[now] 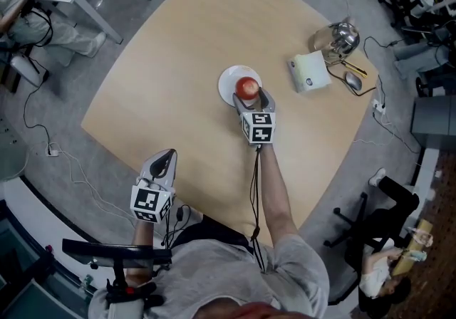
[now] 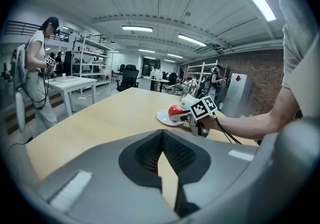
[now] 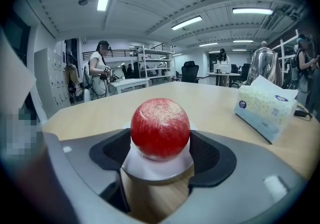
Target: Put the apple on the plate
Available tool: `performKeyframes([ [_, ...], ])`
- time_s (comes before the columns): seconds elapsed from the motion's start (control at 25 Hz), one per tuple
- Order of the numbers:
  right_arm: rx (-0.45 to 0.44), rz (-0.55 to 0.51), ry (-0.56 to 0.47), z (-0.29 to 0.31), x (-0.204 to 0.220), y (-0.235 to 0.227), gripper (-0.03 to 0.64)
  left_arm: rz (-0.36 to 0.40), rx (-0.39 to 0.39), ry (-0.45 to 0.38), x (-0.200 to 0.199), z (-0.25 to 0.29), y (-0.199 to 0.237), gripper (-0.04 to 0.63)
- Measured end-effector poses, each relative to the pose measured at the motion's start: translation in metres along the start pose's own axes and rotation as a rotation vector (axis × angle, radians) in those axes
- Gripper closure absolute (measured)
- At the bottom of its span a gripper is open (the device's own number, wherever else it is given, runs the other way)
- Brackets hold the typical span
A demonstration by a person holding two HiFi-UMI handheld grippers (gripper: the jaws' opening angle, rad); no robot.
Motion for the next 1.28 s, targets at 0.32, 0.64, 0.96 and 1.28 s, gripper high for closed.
performKeyframes([
  [0.32,-0.009,0.023,-0.018,-0.002,0.001,-0.004,0.236,0.005,0.005,-0.009,-0.003,0.002,0.000,0.575],
  [0.64,0.002,0.015,-0.043,-0.015,-0.008,-0.002,0.235,0.009,0.007,-0.032,-0.008,-0.006,-0.004,0.575],
  [0.96,0.005,0.002,-0.075,-0.037,-0.018,0.008,0.236,0.019,0.005,-0.062,-0.014,-0.023,-0.008,0.575],
  [1.28,0.002,-0.017,-0.102,-0.073,-0.030,0.025,0.262,0.035,0.002,-0.099,-0.025,-0.051,-0.018,0.575],
])
Point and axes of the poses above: the fingertips, and each gripper's own axes: z forward along the fingers, y to its left, x out of its underside, the point moved 10 cm from there along -z, backward along the fingers, and after that the axes turned 15 degrees about -x, right-handed, at the moved point
